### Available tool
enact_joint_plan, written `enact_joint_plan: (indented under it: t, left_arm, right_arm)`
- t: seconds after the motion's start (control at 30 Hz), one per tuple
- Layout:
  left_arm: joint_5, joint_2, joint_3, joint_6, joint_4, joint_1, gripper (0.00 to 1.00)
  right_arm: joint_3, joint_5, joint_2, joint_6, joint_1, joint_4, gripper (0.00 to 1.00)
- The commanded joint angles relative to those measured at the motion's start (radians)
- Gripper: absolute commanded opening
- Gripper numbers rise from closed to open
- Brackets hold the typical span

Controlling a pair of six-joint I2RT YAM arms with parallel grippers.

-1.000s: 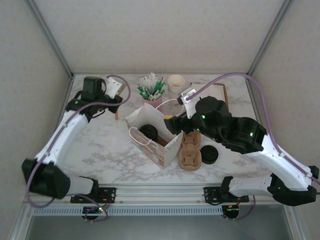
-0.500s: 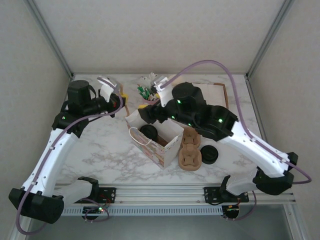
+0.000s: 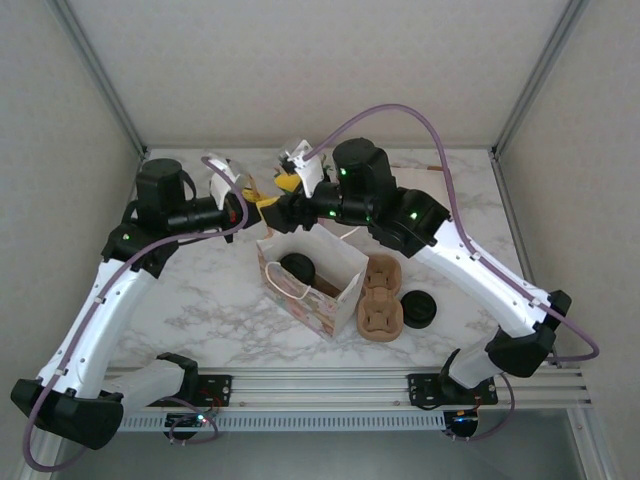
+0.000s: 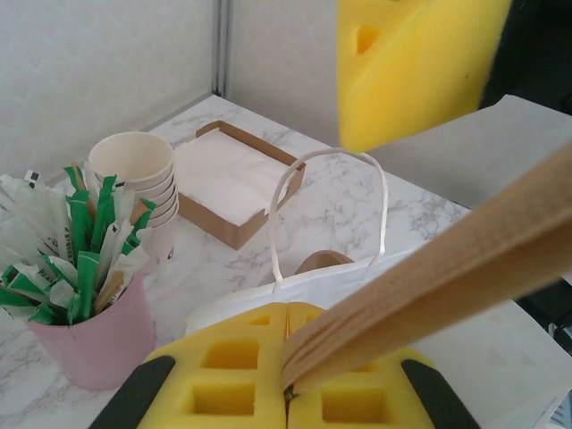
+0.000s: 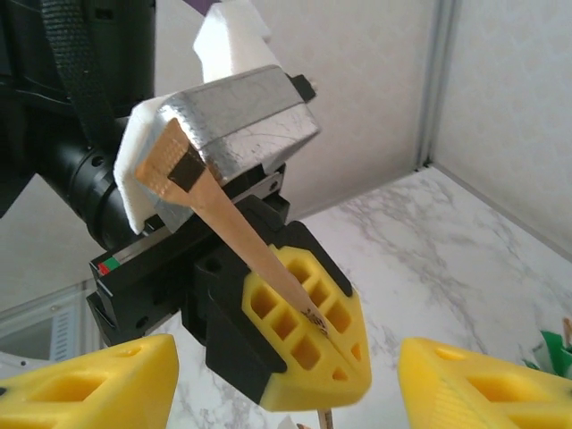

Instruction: Pack the takeout coffee

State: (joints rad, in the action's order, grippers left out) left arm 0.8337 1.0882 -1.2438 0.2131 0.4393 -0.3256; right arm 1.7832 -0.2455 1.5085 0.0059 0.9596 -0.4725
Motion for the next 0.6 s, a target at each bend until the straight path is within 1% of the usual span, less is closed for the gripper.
enact_joint_plan:
  t: [0.0,0.17,0.3,0.4,0.47,0.53,0.57]
  left_arm:
    - [0.047,-0.001,-0.037,0.012,0.03,-0.008,0.0]
    - [0.052,-0.002,-0.04,0.021,0.043,-0.01,0.0]
    - [0.049,0.001,-0.048,0.034,0.061,-0.01,0.01]
    - [0.053,0.001,-0.051,0.035,0.066,-0.011,0.01]
    - [0.056,-0.001,-0.052,0.035,0.068,-0.011,0.02]
    - [0.057,-0.002,-0.054,0.035,0.072,-0.013,0.03]
    - [0.057,-0.002,-0.055,0.035,0.074,-0.013,0.04]
  right_arm:
    - [0.034,-0.098,0.026,-0.053,-0.005,0.053,0.65]
    - [0.067,-0.101,0.073,-0.071,-0.009,0.06,0.6]
    - [0.108,-0.087,0.12,-0.081,-0.012,0.055,0.52]
    - [0.137,-0.071,0.151,-0.096,-0.013,0.046,0.44]
    - [0.149,-0.067,0.163,-0.098,-0.014,0.046,0.33]
    - [0.157,-0.07,0.173,-0.099,-0.016,0.05,0.27]
    - [0.16,-0.074,0.177,-0.101,-0.016,0.051,0.22]
